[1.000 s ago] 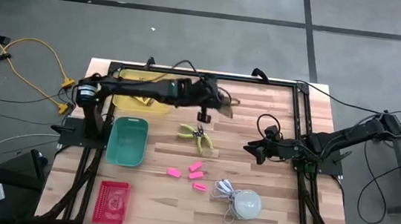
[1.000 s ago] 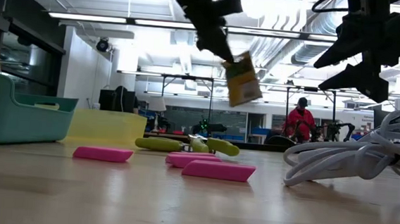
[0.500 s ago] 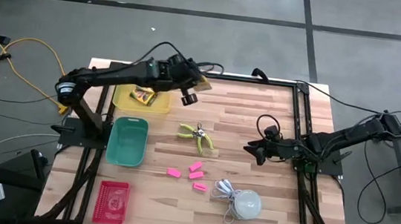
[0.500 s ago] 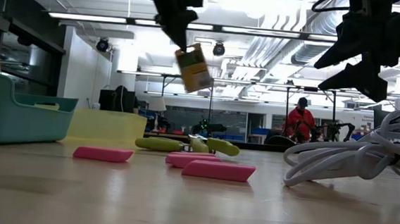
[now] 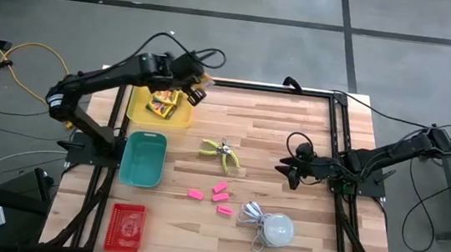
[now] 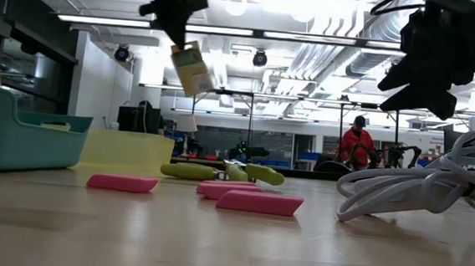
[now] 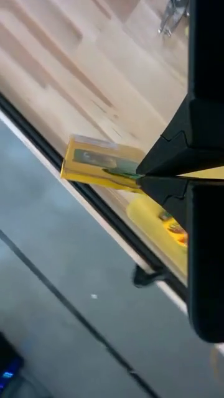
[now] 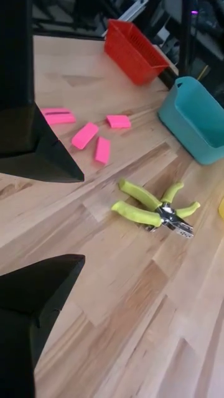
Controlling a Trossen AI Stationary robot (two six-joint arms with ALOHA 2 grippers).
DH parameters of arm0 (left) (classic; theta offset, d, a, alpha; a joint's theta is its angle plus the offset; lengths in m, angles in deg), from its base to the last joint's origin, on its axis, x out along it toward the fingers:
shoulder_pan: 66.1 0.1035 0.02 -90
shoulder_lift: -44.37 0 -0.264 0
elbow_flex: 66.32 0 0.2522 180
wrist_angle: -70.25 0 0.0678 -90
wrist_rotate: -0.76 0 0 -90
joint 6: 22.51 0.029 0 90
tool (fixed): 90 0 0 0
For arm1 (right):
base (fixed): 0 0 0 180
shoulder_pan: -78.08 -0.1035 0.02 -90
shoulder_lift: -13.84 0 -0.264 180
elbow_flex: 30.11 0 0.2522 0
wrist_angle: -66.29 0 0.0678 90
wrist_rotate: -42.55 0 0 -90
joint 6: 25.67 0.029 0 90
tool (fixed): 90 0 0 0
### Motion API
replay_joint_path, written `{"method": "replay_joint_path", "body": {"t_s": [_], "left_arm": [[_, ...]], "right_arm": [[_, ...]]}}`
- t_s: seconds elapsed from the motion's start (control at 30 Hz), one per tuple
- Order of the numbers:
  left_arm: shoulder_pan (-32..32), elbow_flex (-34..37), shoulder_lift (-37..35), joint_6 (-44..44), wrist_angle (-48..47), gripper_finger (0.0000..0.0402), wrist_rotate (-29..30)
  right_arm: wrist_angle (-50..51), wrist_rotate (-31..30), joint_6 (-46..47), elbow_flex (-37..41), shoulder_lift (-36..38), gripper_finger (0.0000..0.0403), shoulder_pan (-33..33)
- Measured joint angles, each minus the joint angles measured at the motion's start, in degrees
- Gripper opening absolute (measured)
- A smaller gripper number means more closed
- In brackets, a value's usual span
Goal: Pick & Place School Supplies
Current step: Put the yellow crayon box into the yellow bin
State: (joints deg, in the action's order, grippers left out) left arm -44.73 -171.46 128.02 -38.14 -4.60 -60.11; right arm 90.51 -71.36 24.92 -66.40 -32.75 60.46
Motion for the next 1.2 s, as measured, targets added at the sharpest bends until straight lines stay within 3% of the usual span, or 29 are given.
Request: {"method": "replay_joint_path", "body": {"t_s": [0.2,0.5,0.73,0.97,1.2], "left_arm": [[1.44,1.52,-0.45,-3.95,-4.41,0.0,-0.01],[2.75,12.61,-0.39,-8.93,-4.05,0.0,-0.54],[2.75,19.11,-0.36,-11.04,-4.03,0.0,-4.98],[2.71,23.08,-0.36,-9.53,-3.77,0.0,-11.53],[4.82,26.28,-0.24,-0.76,0.74,0.0001,-16.59]], "right_arm": [[0.06,0.04,-2.32,-0.02,0.0,0.019,-0.01],[0.11,3.37,-2.39,-0.01,0.0,0.019,-0.02],[0.11,3.37,-2.41,0.01,0.0,0.019,0.0],[0.11,3.35,-2.41,-0.01,0.0,0.019,-0.02],[-0.1,3.36,-1.23,0.0,0.0,0.019,0.0]]}}
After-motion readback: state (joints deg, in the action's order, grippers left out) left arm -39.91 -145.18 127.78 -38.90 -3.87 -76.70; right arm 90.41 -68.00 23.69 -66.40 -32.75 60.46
